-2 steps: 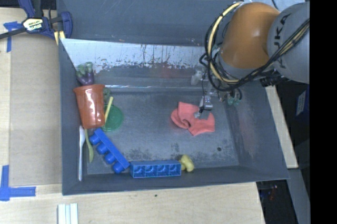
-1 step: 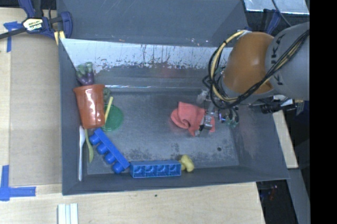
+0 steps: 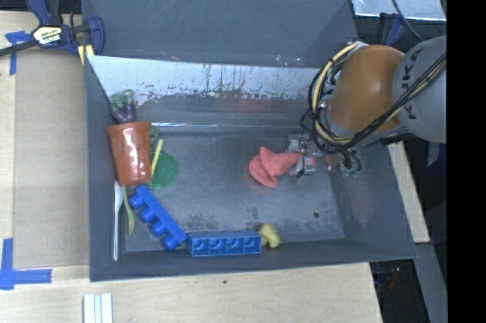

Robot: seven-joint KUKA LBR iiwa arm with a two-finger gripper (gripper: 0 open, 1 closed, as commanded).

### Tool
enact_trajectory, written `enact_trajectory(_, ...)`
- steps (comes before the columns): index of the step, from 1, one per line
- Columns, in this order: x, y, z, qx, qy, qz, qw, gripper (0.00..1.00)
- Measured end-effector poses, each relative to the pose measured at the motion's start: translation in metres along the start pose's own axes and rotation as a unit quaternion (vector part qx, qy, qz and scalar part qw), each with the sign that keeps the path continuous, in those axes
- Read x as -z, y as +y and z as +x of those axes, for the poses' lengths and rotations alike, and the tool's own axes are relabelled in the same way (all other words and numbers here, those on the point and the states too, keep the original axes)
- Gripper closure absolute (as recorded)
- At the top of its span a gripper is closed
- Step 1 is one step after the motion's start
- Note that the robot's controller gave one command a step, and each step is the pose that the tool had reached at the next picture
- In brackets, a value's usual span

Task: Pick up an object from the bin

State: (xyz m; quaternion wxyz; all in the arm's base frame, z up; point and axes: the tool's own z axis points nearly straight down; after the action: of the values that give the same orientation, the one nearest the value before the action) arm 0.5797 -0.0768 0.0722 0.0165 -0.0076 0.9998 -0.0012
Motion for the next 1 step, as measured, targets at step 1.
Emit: enact_trajectory(1, 0.0002, 0.0001, 0.0000, 0.000, -0.0001, 0.000, 1.0000, 1.00)
